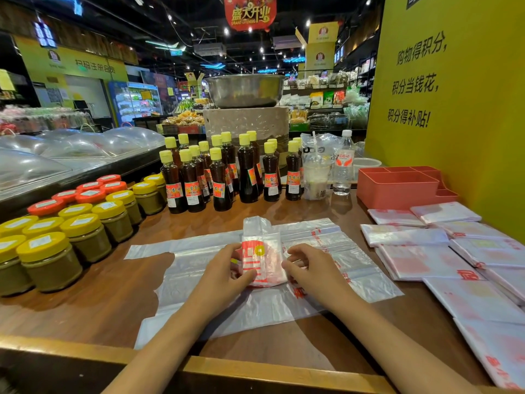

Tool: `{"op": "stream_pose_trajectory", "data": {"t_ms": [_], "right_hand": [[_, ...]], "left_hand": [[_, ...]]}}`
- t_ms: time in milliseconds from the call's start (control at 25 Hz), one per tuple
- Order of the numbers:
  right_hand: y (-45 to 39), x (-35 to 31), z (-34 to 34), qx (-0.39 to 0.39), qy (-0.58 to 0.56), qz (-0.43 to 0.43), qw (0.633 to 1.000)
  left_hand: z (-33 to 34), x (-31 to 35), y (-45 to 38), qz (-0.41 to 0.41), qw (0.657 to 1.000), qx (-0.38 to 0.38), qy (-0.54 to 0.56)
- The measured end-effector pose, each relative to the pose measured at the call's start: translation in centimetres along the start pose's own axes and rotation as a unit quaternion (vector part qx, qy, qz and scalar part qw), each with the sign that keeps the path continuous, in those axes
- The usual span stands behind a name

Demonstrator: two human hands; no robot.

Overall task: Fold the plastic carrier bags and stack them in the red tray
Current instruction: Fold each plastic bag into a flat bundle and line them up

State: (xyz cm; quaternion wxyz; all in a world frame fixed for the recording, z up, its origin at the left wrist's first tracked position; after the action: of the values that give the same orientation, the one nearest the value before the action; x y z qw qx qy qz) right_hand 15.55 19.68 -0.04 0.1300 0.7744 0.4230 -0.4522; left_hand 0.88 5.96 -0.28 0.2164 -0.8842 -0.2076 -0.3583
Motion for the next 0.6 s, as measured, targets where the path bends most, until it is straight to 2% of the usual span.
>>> {"op": "stream_pose_trajectory", "data": {"t_ms": [160, 400, 600], "right_hand": [[0.2, -0.1, 1.2, -0.059, -0.033, -0.003, 0.998], [0.1, 0.1, 1.7, -0.094, -0.082, 0.018, 0.992], [0.4, -0.7, 2.2, -0.14, -0.098, 0.003, 0.985]], "left_hand": [[0.4, -0.3, -0.1, -0.011, 1.0, -0.01, 0.01], [0.4, -0.1, 0.2, 0.0, 0.999, -0.022, 0.025], [0.4, -0.3, 0.1, 0.007, 0.998, -0.024, 0.053]]}}
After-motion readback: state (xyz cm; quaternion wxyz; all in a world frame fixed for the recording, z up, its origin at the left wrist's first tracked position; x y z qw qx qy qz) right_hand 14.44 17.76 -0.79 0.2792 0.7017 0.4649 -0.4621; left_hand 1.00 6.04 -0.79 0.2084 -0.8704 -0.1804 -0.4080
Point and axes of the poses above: each hand's wrist, its own y-axis away from the middle knuckle, its own z-axis out of the palm, x = y × z, the point moved 7 cm from there along -y, towards the middle knuckle, and after that the axes turned 5 degrees about -x, right-handed, at the moved point
